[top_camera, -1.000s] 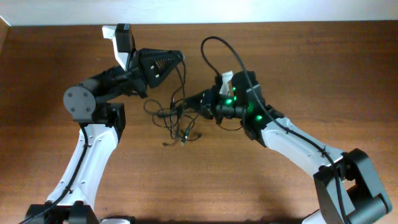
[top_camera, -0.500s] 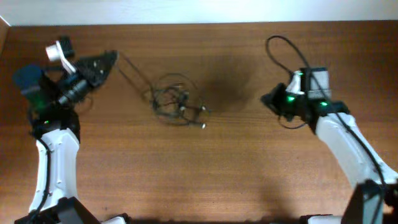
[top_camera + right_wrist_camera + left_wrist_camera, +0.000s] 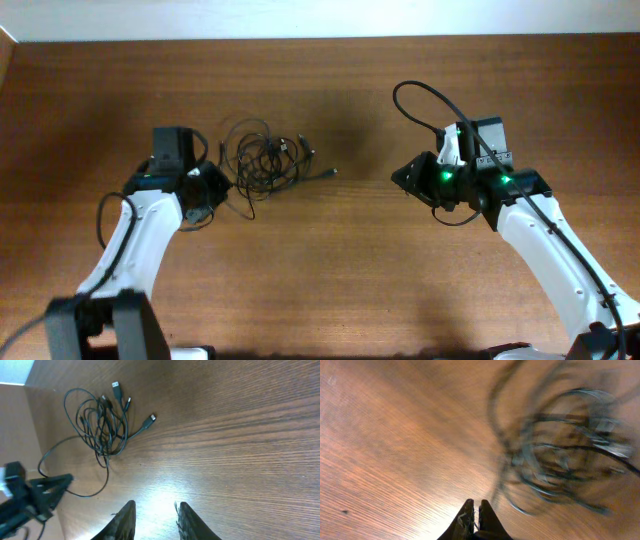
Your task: Untangle cables
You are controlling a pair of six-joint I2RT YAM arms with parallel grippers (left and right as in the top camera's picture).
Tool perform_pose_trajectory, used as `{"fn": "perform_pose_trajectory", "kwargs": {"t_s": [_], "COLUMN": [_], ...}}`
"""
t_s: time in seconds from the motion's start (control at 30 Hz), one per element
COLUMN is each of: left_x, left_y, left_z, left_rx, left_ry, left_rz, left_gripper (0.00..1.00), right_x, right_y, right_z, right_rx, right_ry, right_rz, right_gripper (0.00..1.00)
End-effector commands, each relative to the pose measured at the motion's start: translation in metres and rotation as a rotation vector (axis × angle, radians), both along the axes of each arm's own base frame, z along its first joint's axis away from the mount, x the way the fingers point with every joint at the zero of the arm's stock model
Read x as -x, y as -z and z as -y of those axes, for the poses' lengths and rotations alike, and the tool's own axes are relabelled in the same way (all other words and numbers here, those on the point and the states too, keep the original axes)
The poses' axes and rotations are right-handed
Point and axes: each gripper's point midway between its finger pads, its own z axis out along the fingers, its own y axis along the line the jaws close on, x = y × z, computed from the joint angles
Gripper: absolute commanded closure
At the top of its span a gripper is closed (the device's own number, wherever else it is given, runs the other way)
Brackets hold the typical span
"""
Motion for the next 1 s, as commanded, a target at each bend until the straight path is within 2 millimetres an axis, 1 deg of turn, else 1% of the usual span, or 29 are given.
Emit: {"fn": "perform_pose_trajectory", "kwargs": {"t_s": [0.0, 0.03, 0.07, 0.1, 0.13, 0.17, 0.2, 0.23, 0.27, 0.3, 0.33, 0.37, 0.4, 0.43, 0.47, 0.5, 0.57, 0.6, 0.67, 0.7, 0.73, 0.8, 0.87, 0.9, 0.93, 0.97], "left_x": [0.033, 0.038, 0.041, 0.044, 0.046, 0.047, 0.043, 0.036, 0.027, 0.023, 0.025, 0.027, 0.021, 0.000, -0.012, -0.013, -0.007, -0.006, -0.004, -0.003, -0.003, -0.005, -0.007, -0.010, -0.013, -0.015], "left_y": [0.062, 0.075, 0.085, 0.091, 0.093, 0.092, 0.089, 0.085, 0.074, 0.070, 0.069, 0.066, 0.058, 0.026, -0.013, -0.047, -0.089, -0.097, -0.115, -0.122, -0.125, -0.116, -0.112, -0.108, -0.100, -0.089], "left_z": [-0.022, -0.027, -0.035, -0.045, -0.051, -0.055, -0.059, -0.054, -0.043, -0.043, -0.049, -0.054, -0.051, -0.025, 0.002, 0.017, 0.030, 0.030, 0.031, 0.032, 0.029, 0.015, 0.012, 0.015, 0.020, 0.027], "left_rx": [-0.074, -0.058, -0.038, -0.021, 0.024, 0.059, 0.146, 0.261, 0.410, 0.443, 0.432, 0.415, 0.432, 0.536, 0.647, 0.716, 0.738, 0.730, 0.728, 0.719, 0.709, 0.633, 0.597, 0.589, 0.587, 0.560], "left_ry": [-0.173, -0.245, -0.330, -0.384, -0.419, -0.445, -0.489, -0.498, -0.456, -0.417, -0.408, -0.396, -0.304, 0.002, 0.271, 0.446, 0.618, 0.632, 0.621, 0.615, 0.557, 0.233, 0.065, -0.055, -0.184, -0.291], "left_rz": [-0.196, -0.235, -0.265, -0.284, -0.294, -0.293, -0.271, -0.248, -0.207, -0.178, -0.168, -0.157, -0.106, 0.103, 0.334, 0.516, 0.718, 0.740, 0.751, 0.753, 0.710, 0.496, 0.414, 0.358, 0.296, 0.240], "left_gripper": [0.96, 0.78, 0.43, 0.03, 0.01, 0.01, 0.01, 0.01, 0.01, 0.00, 0.05, 0.04, 0.02, 0.00, 0.01, 0.01, 0.01, 0.01, 0.01, 0.01, 0.01, 0.01, 0.01, 0.01, 0.01, 0.05], "right_x": [0.006, 0.008, 0.009, 0.011, 0.011, 0.011, 0.011, 0.010, 0.009, 0.009, 0.009, 0.009, 0.011, 0.011, 0.009, 0.008, 0.009, 0.010, 0.010, 0.010, 0.010, 0.010, 0.010, 0.009, 0.009, 0.009], "right_y": [0.003, 0.003, 0.004, 0.005, 0.006, 0.006, 0.007, 0.008, 0.009, 0.009, 0.009, 0.009, 0.010, 0.011, 0.013, 0.014, 0.014, 0.014, 0.015, 0.015, 0.015, 0.015, 0.014, 0.014, 0.014, 0.014], "right_z": [-0.002, -0.003, -0.003, -0.002, -0.001, -0.001, 0.001, 0.003, 0.005, 0.005, 0.005, 0.005, 0.005, 0.007, 0.010, 0.012, 0.013, 0.013, 0.013, 0.013, 0.013, 0.013, 0.013, 0.013, 0.012, 0.013], "right_rx": [0.006, 0.013, 0.030, 0.039, 0.042, 0.044, 0.052, 0.065, 0.078, 0.080, 0.079, 0.080, 0.081, 0.089, 0.111, 0.122, 0.121, 0.122, 0.123, 0.123, 0.123, 0.122, 0.122, 0.122, 0.121, 0.121], "right_ry": [-0.029, -0.066, -0.096, -0.103, -0.102, -0.101, -0.096, -0.088, -0.081, -0.080, -0.080, -0.081, -0.081, -0.076, -0.064, -0.058, -0.058, -0.058, -0.058, -0.058, -0.058, -0.058, -0.058, -0.058, -0.058, -0.058], "right_rz": [-0.008, 0.012, 0.028, 0.024, 0.020, 0.019, 0.020, 0.021, 0.023, 0.023, 0.023, 0.019, 0.013, 0.009, 0.012, 0.014, 0.009, 0.005, 0.006, 0.006, 0.006, 0.005, 0.006, 0.010, 0.009, 0.009], "right_gripper": [0.71, 0.67, 0.63, 0.61, 0.61, 0.60, 0.59, 0.58, 0.57, 0.56, 0.56, 0.55, 0.55, 0.54, 0.52, 0.51, 0.50, 0.49, 0.48, 0.46, 0.45, 0.45, 0.45, 0.45, 0.45, 0.45]}}
